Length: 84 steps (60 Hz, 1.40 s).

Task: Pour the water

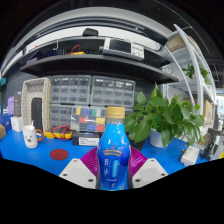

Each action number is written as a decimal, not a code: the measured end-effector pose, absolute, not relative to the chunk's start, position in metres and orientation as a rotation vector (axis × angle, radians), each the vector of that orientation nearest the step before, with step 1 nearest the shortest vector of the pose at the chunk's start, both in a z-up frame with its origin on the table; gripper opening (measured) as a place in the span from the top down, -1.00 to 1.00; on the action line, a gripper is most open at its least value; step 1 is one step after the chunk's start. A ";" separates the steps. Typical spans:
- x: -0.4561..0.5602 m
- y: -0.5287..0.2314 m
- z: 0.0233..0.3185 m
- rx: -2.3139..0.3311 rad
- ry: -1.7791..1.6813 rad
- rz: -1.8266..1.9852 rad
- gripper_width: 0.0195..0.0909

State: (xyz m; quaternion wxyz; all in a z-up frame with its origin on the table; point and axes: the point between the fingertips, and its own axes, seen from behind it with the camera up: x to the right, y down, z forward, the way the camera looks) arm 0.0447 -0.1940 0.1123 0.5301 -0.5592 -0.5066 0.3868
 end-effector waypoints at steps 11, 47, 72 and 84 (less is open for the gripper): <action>0.010 -0.236 0.121 -1.190 -1.355 0.806 0.54; -0.117 -0.440 0.135 -0.015 -1.690 0.004 0.55; -0.146 -0.497 0.134 0.643 -1.518 -0.475 0.54; -0.150 -0.496 0.128 0.614 -1.537 -0.465 0.55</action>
